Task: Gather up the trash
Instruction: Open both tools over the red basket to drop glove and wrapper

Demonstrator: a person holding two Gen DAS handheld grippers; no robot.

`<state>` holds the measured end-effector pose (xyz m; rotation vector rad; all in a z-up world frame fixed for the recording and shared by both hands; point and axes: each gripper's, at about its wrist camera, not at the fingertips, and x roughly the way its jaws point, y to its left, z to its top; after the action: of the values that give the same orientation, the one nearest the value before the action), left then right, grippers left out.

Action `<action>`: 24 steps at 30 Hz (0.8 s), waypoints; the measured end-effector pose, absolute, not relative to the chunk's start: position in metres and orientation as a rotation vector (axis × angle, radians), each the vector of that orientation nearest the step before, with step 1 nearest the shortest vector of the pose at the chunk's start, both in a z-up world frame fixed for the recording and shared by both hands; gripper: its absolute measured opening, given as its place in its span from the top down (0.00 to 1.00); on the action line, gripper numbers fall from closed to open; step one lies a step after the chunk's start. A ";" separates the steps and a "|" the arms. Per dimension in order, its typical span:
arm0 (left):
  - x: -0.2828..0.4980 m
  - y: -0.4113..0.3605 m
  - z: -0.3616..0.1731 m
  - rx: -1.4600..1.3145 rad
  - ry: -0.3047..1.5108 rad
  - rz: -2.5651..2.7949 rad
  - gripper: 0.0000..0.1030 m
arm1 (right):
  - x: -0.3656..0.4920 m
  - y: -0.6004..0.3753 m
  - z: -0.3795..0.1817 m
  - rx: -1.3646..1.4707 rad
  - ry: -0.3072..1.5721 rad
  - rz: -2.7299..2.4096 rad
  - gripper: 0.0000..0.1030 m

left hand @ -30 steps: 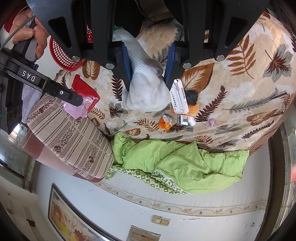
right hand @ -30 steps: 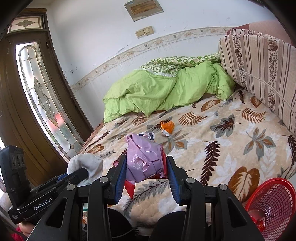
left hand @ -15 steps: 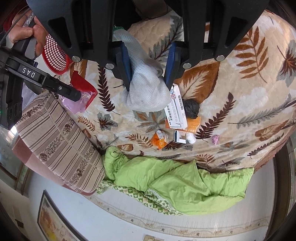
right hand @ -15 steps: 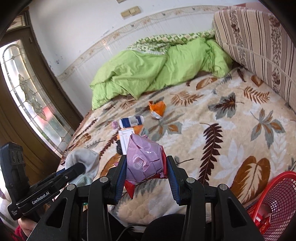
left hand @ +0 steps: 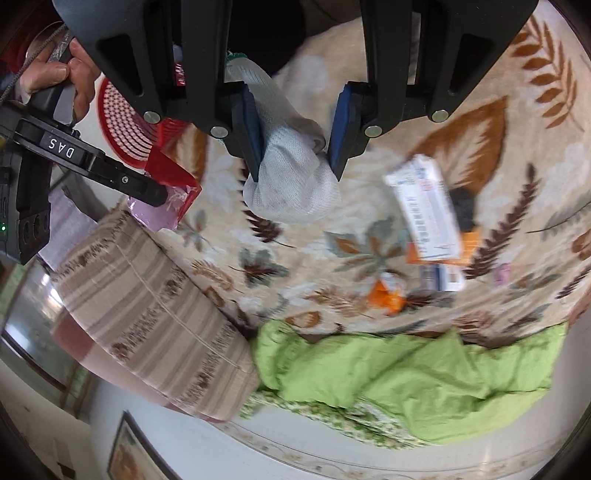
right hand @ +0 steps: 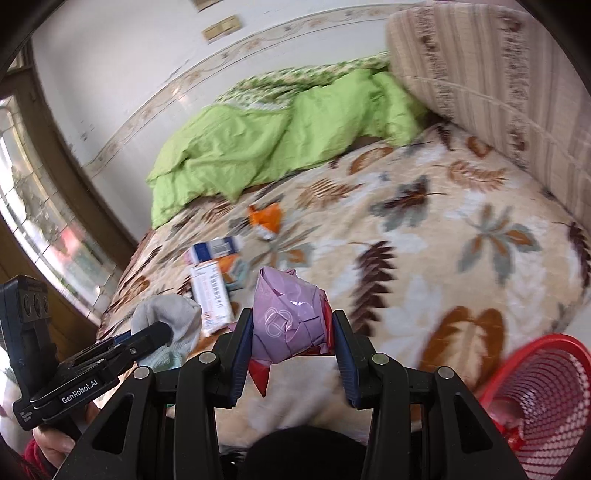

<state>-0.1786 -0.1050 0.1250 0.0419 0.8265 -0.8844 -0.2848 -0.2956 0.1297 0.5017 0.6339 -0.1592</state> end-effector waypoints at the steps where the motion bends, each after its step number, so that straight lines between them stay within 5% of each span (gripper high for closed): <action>1: -0.182 -0.114 0.125 0.051 0.830 -0.908 0.69 | -0.296 -0.304 0.130 0.508 0.630 -0.186 0.57; 15: -0.292 -0.281 0.108 0.272 0.950 -1.315 0.69 | -0.468 -0.423 0.117 0.658 0.595 -0.625 0.57; 17: -0.303 -0.300 0.100 0.289 0.985 -1.350 0.62 | -0.477 -0.431 0.114 0.672 0.604 -0.651 0.54; 19: -0.309 -0.313 0.091 0.309 1.007 -1.337 0.45 | -0.483 -0.436 0.110 0.688 0.613 -0.660 0.46; 24: -0.299 -0.305 0.088 0.284 1.031 -1.296 0.44 | -0.486 -0.442 0.109 0.679 0.610 -0.673 0.41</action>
<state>-0.2985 -0.3050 0.0876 0.2837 1.0308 -1.2957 -0.4862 -0.4415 0.1093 0.6793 0.6095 -0.6735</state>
